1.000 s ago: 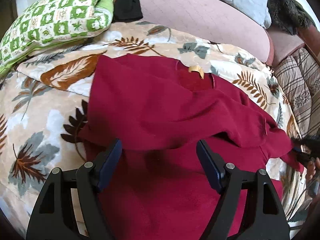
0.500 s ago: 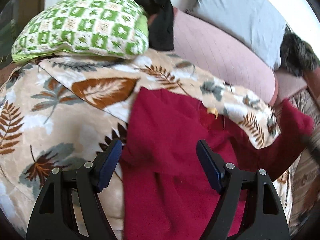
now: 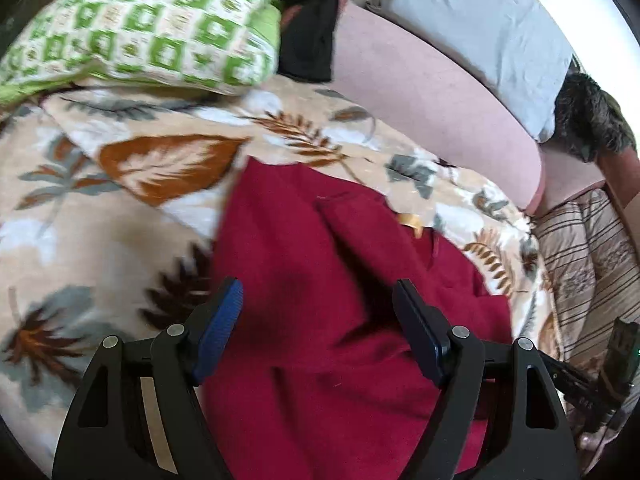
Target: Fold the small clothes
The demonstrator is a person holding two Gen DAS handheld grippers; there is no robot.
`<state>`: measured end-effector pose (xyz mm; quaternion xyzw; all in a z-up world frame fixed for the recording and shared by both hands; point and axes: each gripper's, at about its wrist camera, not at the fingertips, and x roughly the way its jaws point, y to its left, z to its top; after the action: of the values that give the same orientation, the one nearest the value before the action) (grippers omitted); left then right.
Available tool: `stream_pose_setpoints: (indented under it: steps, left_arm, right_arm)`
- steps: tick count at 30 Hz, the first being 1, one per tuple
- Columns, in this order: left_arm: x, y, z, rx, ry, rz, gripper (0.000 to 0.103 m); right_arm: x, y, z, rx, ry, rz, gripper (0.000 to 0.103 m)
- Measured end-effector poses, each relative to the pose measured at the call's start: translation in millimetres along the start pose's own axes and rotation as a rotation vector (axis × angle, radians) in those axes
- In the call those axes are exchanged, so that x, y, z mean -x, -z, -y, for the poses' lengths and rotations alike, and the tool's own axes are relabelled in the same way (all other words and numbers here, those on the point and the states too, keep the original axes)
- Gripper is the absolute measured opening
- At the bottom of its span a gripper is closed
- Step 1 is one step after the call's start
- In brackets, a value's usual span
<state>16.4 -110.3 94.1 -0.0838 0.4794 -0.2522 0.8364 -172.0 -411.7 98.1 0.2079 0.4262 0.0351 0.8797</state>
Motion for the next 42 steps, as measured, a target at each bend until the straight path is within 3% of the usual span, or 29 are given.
stream_pose_setpoints:
  steps: [2,5,8,11,13,14,15,17,18,20,21,24,25,26,28,30,32,36,37,40,42]
  left_arm:
    - [-14.5,-3.9,6.7,0.010,0.029,-0.034,0.078]
    - [-40.0,-12.6,11.1,0.101,0.081,-0.082,0.078]
    - [-61.7,-20.1,17.5,0.164,0.118,-0.105,0.078]
    - [-80.3,-21.0,23.1,0.200,0.140,-0.131,0.078]
    - [-86.9,-19.7,29.5,0.177,0.145,-0.132,0.062]
    - [-86.3,-19.2,33.4,0.147,0.119,-0.120,0.031]
    - [-83.5,-19.0,36.0,0.118,0.092,-0.115,0.015]
    - [-64.5,-18.0,33.3,0.097,0.094,-0.050,0.014]
    - [-48.5,-16.3,31.4,0.063,0.086,0.011,0.013]
    - [-20.3,-6.0,24.4,0.006,0.033,0.126,0.013]
    - [-14.6,2.8,18.6,-0.006,0.006,0.146,0.013]
    - [-35.5,21.9,1.9,-0.014,-0.096,0.042,0.013]
    - [-44.0,27.0,-5.0,-0.004,-0.091,-0.010,0.013]
    - [-48.3,30.8,-11.9,0.012,-0.069,-0.044,0.014]
    - [-39.0,33.5,-18.1,0.009,-0.037,-0.029,0.019]
    - [-24.7,32.1,-17.3,-0.011,-0.055,-0.005,0.044]
    - [-10.0,31.1,-17.9,-0.005,-0.045,0.036,0.058]
    - [2.1,28.5,-17.0,0.003,-0.048,0.076,0.059]
    - [1.0,26.9,-17.0,0.006,-0.048,0.069,0.059]
    - [1.4,25.9,-20.2,0.000,-0.070,0.057,0.059]
    - [4.3,24.8,-22.6,-0.003,-0.074,0.070,0.059]
  right_arm:
    - [5.5,-2.1,12.5,-0.047,0.024,0.034,0.017]
    - [-0.5,-7.6,27.3,-0.113,0.069,0.048,0.044]
    - [-16.0,-21.7,38.1,-0.164,0.072,0.081,0.047]
    - [-44.2,-36.1,53.3,-0.216,0.102,0.029,0.052]
    - [-62.6,-37.2,56.9,-0.236,0.084,-0.026,0.052]
    - [-69.4,-37.6,54.1,-0.214,0.079,-0.032,0.050]
    - [-69.2,-37.4,51.0,-0.193,0.097,-0.019,0.037]
    - [-61.6,-40.4,41.5,-0.114,0.153,0.017,0.016]
    - [-51.7,-42.3,38.7,-0.097,0.159,0.059,0.015]
    - [-32.9,-44.6,35.8,-0.079,0.196,0.138,0.015]
    - [-29.7,-44.8,35.6,-0.067,0.229,0.159,0.014]
    - [-48.7,-43.9,47.4,-0.076,0.322,0.123,0.014]
    - [-56.1,-42.9,54.3,-0.097,0.335,0.093,0.014]
    - [-60.0,-41.4,63.4,-0.143,0.328,0.051,0.014]
    - [-45.6,-36.3,70.7,-0.223,0.309,0.059,0.014]
    - [-23.4,-31.9,59.7,-0.211,0.253,0.101,0.014]
    - [-14.8,-27.8,36.8,-0.127,0.193,0.094,0.014]
    - [-29.5,-12.5,-8.2,0.030,0.057,0.021,0.014]
    - [-40.3,-8.6,-15.1,0.081,0.062,-0.013,0.014]
    - [-68.9,8.0,-10.0,0.204,0.299,-0.105,0.013]
    - [-60.6,10.8,10.2,0.144,0.310,-0.071,0.010]
